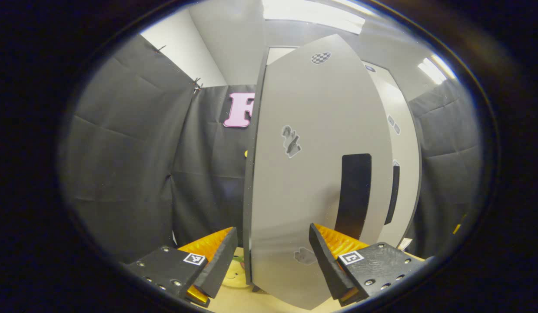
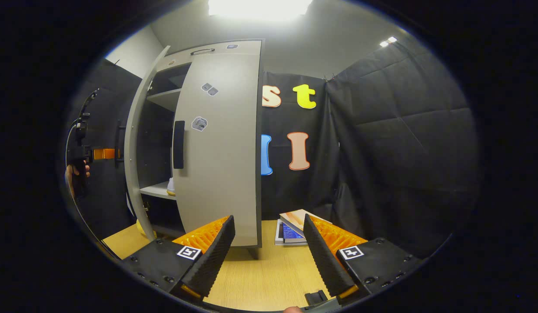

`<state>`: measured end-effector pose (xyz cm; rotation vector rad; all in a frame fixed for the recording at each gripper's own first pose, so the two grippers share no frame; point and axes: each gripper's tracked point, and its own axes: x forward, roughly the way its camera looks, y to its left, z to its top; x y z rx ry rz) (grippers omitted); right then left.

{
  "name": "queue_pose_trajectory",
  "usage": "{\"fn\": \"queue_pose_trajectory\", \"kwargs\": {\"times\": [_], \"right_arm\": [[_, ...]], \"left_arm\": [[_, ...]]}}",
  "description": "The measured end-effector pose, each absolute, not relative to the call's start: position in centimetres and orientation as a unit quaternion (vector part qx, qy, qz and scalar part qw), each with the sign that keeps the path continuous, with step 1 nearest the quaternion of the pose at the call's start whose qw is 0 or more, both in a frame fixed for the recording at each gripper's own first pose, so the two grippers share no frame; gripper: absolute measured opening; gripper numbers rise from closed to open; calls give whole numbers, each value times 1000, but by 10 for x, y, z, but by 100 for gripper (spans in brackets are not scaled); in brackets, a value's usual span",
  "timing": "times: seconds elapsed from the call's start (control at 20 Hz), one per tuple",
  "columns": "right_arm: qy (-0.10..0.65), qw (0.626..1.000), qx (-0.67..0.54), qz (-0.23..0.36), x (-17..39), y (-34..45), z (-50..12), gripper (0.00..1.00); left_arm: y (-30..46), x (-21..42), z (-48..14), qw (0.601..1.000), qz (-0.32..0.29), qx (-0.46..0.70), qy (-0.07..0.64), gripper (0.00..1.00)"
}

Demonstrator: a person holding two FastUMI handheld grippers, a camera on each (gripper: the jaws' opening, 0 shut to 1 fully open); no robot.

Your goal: Grab one shoe with the right hand and put it into the shoe cabinet, grab the other shoe with the left hand and put it into the shoe cabinet; then close the right door with the right hand and the left door with the left hand.

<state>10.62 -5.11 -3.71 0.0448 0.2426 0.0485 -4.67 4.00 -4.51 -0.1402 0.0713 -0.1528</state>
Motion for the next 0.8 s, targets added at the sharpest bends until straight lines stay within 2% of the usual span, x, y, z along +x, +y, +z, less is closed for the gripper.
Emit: {"fn": "queue_pose_trajectory", "kwargs": {"times": [0.05,0.1,0.2,0.25,0.3,0.35,0.45,0.5,0.8], "right_arm": [[122,992,21,21,106,-53,-38,97],[123,992,22,19,106,-54,-39,99],[124,992,24,17,106,-55,-39,99],[125,992,24,16,106,-55,-39,99],[125,992,24,15,106,-55,-40,99],[126,992,24,15,106,-54,-41,99],[127,991,26,18,108,-51,-42,99],[127,991,27,19,110,-49,-42,99],[118,992,30,35,111,-35,-31,99]], "left_arm": [[32,-41,-45,994,-82,-69,36,94],[23,-36,-44,993,-88,-69,37,100],[16,-28,-44,994,-87,-60,35,100],[15,-24,-43,994,-85,-53,34,94],[13,-21,-44,994,-85,-55,35,94],[10,-19,-46,994,-87,-57,37,100],[8,-16,-47,994,-87,-58,37,100],[7,-17,-47,994,-87,-56,35,94],[18,-30,-42,995,-86,-44,29,94]]}}
